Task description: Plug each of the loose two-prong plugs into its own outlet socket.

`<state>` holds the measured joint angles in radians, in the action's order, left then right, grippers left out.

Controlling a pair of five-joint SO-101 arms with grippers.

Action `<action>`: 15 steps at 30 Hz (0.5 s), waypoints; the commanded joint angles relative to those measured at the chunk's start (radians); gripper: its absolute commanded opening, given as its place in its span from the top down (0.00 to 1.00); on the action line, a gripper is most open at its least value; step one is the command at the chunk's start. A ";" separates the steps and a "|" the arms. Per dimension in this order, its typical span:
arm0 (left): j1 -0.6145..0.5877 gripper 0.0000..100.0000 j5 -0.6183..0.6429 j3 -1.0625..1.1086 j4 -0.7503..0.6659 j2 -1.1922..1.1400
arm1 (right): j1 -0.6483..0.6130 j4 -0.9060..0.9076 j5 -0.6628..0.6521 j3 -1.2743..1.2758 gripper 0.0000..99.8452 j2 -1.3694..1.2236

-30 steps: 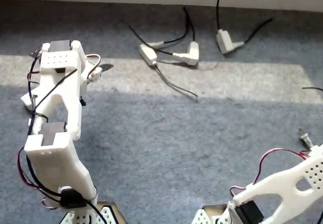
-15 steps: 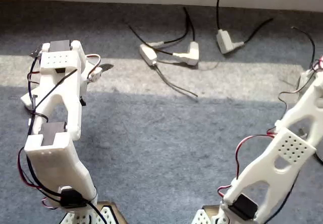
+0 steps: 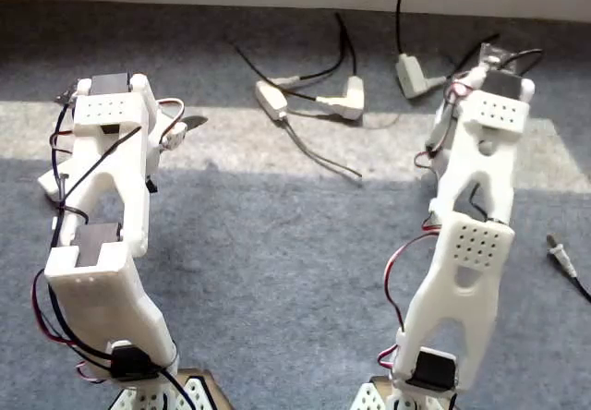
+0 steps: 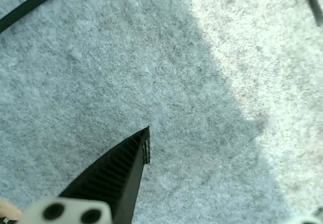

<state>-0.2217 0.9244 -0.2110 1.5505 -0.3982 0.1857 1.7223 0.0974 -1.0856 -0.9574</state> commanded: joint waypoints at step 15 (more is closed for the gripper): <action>0.016 0.46 0.003 -0.005 -0.005 0.005 | -0.438 -0.096 0.328 0.852 0.98 0.507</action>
<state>-0.2217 0.9244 -0.2110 1.5505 -0.3982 -0.2087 1.6886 0.3767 -0.3153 -0.5171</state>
